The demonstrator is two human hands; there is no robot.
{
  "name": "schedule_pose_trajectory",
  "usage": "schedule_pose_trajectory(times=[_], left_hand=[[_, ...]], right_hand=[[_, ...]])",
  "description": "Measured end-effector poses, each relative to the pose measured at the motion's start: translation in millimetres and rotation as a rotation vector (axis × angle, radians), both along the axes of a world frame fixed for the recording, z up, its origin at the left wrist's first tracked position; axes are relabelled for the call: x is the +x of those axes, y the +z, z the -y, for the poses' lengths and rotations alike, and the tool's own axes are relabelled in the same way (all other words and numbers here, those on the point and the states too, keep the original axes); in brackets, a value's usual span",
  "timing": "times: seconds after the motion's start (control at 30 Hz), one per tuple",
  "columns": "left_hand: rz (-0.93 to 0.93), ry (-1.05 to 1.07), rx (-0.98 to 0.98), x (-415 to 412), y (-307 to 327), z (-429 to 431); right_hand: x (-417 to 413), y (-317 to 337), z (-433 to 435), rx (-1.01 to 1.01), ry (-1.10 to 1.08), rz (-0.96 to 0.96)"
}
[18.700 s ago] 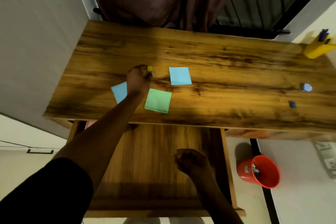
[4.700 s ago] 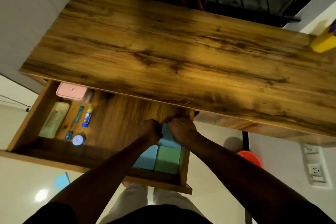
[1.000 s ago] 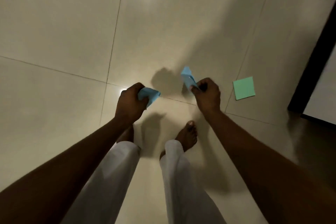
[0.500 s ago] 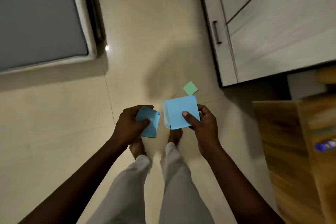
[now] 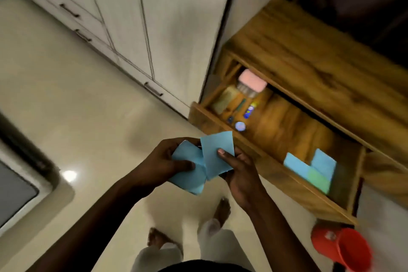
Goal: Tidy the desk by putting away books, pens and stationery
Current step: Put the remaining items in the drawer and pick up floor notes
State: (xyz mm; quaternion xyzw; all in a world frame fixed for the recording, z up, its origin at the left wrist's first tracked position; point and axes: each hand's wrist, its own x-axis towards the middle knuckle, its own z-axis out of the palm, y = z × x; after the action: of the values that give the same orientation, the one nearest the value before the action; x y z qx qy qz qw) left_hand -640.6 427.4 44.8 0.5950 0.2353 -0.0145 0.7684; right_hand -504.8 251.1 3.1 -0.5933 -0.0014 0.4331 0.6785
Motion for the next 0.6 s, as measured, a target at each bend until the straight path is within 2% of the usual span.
schedule_pose_trajectory(times=[0.23,0.33,0.43,0.6], left_hand=[[0.003,-0.206,0.115,109,14,77],[-0.011,-0.253,0.121,153,8,110],[-0.018,-0.206,0.167,193,-2,133],[-0.051,-0.141,0.313,256,-26,161]], right_hand=[[75,25,125,-0.086,-0.334,0.048],[125,27,176,-0.157,-0.433,0.126],[180,22,220,-0.263,-0.380,0.219],[272,3,262,-0.465,-0.112,0.375]])
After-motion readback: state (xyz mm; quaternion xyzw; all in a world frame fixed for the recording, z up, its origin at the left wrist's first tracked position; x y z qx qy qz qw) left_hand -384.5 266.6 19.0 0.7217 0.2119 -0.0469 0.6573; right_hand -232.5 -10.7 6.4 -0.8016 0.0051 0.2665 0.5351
